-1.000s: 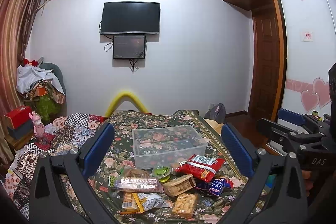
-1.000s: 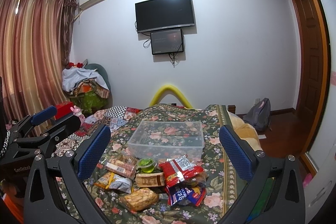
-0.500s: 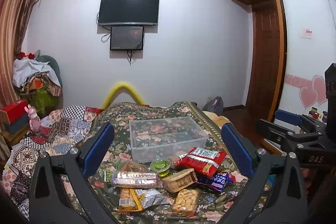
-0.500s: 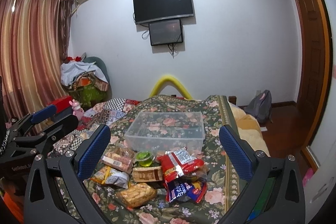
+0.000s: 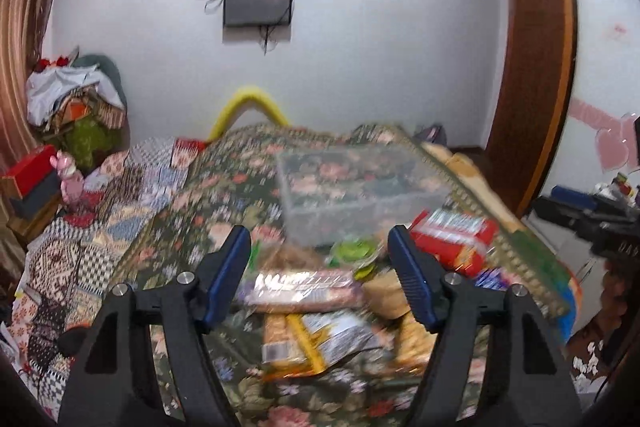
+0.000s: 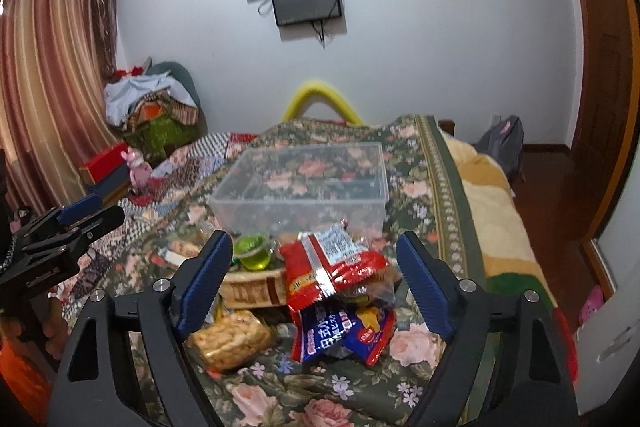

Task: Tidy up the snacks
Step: 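Grasp the orange wafer bar with the left tool while the right grasps the blue biscuit bag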

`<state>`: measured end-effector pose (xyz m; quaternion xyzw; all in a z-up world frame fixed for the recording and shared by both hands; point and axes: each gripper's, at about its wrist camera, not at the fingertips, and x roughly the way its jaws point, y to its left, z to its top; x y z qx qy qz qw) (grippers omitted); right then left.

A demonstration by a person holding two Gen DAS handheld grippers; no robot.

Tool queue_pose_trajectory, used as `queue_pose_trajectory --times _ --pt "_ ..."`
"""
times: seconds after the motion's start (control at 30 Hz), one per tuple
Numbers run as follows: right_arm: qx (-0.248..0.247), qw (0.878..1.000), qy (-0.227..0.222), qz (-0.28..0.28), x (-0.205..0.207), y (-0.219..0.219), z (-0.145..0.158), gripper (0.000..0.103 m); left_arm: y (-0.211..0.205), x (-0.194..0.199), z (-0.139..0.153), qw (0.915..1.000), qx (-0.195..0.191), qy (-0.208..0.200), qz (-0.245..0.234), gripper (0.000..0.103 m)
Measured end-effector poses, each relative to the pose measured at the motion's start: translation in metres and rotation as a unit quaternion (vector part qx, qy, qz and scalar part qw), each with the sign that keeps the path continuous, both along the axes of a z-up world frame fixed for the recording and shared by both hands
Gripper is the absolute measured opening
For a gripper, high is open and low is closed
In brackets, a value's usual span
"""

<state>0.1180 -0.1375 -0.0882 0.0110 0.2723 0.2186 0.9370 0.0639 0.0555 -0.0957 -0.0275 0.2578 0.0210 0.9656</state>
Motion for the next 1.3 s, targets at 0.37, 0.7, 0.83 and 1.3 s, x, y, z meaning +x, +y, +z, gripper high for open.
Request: queue_pose_trajectory --times 0.37,0.7,0.83,1.3 --pt "-0.03 0.998 0.059 0.018 0.032 0.009 -0.033 0.08 0.032 0.049 -0.061 0.9945 -0.032 0.099 -0.002 0.071" --pt "-0.05 0.994 0.088 0.036 0.058 0.023 -0.053 0.081 0.025 0.085 -0.101 0.9886 -0.024 0.148 -0.013 0.087" --pt "-0.063 0.993 0.09 0.041 0.064 0.029 -0.058 0.087 0.02 0.091 -0.105 0.9883 -0.02 0.15 -0.021 0.097" --pt "-0.1 0.99 0.092 0.047 0.078 0.049 -0.067 0.092 0.02 0.093 -0.103 0.9862 -0.027 0.161 -0.027 0.094"
